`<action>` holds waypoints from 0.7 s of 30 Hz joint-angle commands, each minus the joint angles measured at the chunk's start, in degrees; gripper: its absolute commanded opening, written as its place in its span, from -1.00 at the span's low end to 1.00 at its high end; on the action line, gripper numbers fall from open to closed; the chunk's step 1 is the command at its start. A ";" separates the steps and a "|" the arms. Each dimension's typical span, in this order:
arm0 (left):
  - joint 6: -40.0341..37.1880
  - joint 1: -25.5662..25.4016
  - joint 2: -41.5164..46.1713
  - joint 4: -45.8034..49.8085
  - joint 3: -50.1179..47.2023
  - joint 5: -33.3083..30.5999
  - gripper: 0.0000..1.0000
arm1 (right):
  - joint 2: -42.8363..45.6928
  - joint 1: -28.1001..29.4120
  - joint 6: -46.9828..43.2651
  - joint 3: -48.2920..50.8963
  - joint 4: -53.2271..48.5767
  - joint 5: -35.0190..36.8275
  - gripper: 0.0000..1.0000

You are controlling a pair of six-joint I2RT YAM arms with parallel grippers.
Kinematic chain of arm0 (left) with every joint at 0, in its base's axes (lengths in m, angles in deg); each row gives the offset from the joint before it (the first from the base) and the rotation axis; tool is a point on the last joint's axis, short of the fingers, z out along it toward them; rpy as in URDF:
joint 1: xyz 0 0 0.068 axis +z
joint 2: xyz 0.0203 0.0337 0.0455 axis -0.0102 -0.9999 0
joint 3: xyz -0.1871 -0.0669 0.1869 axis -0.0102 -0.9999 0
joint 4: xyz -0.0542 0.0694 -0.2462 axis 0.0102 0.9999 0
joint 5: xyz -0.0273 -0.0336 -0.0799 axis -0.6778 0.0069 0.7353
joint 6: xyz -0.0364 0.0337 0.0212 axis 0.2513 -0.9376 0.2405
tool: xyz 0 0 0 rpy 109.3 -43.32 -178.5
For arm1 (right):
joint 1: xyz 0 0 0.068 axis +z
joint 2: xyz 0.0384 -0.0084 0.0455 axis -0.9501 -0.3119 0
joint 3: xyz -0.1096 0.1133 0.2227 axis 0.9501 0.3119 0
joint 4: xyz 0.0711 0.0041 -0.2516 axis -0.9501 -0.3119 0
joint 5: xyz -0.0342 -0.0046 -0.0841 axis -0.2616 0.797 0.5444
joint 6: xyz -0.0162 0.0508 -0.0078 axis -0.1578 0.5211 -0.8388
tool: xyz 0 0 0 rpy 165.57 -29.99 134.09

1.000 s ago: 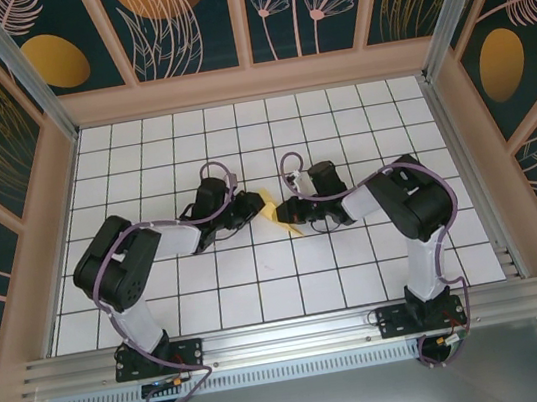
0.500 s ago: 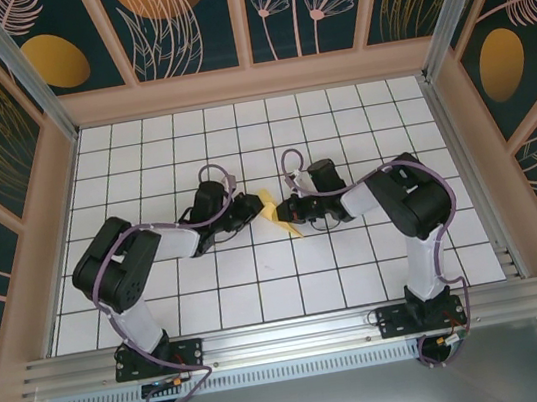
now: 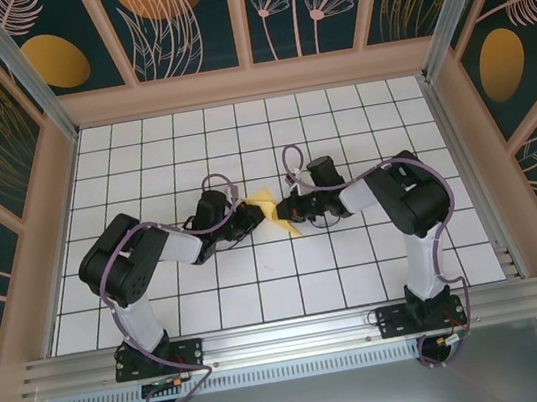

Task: Fold a paper plane with a square sheet of paper (pick it up from the middle)
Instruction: Fold the wing for the fifth time at the center of the table.

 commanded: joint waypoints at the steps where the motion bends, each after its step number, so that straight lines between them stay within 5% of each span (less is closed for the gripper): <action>1: 0.14 -0.23 0.14 -3.39 -0.77 -0.39 -0.74 | -3.03 -0.75 0.32 0.17 -3.87 3.09 -0.91; 21: -0.96 -0.23 -4.38 0.15 4.31 -1.20 -0.82 | -3.38 -0.89 0.24 -0.44 -4.62 2.15 -0.91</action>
